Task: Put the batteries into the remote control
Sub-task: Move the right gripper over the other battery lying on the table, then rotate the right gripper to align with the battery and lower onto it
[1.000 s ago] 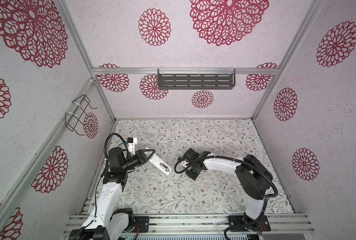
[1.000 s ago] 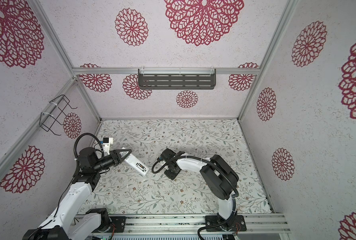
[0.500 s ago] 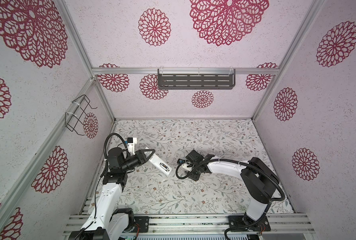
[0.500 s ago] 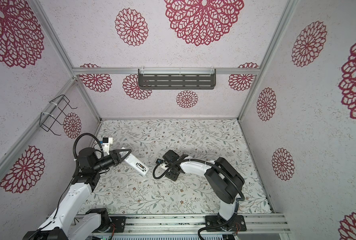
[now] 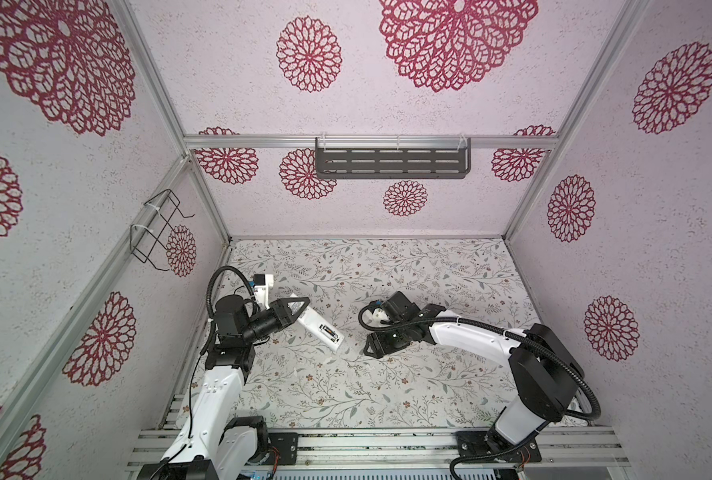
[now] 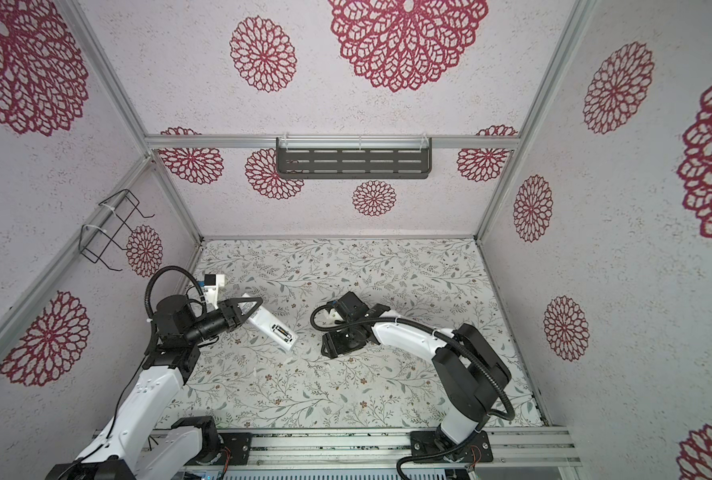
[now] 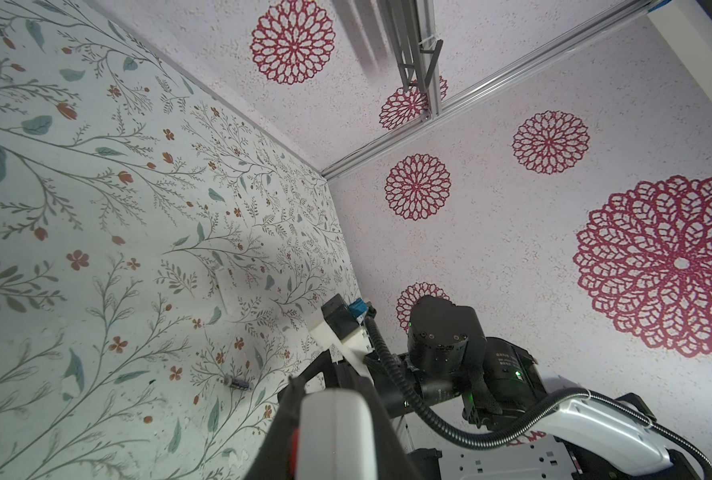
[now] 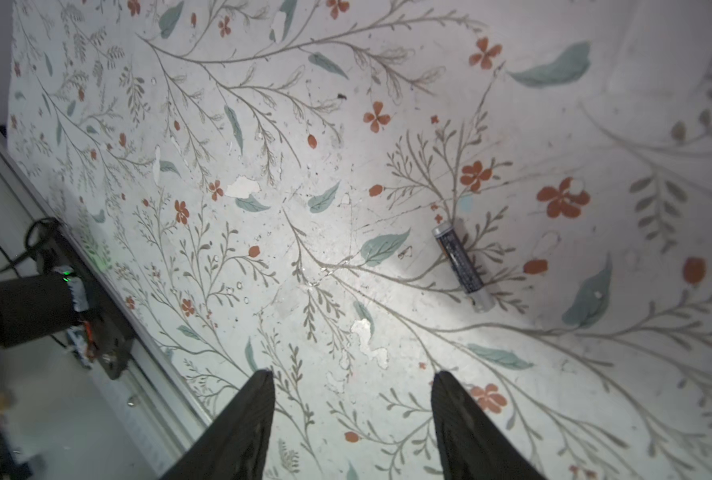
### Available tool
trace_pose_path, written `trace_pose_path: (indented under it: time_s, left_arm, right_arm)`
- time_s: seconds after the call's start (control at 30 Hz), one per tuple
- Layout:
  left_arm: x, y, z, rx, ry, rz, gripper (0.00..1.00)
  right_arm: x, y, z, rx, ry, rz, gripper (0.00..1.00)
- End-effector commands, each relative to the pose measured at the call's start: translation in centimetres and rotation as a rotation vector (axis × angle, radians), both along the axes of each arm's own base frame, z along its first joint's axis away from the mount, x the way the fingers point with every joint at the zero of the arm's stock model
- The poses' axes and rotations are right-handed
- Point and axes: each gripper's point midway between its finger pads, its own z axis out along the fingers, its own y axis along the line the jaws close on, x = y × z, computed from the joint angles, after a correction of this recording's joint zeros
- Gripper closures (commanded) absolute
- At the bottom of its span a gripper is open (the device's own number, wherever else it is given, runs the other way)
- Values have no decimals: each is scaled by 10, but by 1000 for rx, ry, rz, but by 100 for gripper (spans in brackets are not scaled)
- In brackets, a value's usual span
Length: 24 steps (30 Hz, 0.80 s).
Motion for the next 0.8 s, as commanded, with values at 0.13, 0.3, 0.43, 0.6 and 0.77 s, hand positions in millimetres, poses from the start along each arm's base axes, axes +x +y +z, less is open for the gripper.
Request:
trace_pose_path:
  time_s: [0.13,0.3,0.43,0.6,0.77]
  left_arm:
    - [-1,11,22,11,-80,33,100]
    - [-2,12,28,10,-106,37,100]
    - [-8,12,32,12,-122,38,100]
    - [-12,9,34,13,-134,35,100]
    - [-12,7,36,21,-152,37,100]
  right_arm:
    - [3,16,23,143,311,-448,35]
    - [10,11,19,82,420,-626,35]
    - [26,12,22,-14,478,-715,35]
    - [29,13,12,-232,564,-740,44]
    - [23,16,-3,-364,628,-720,48]
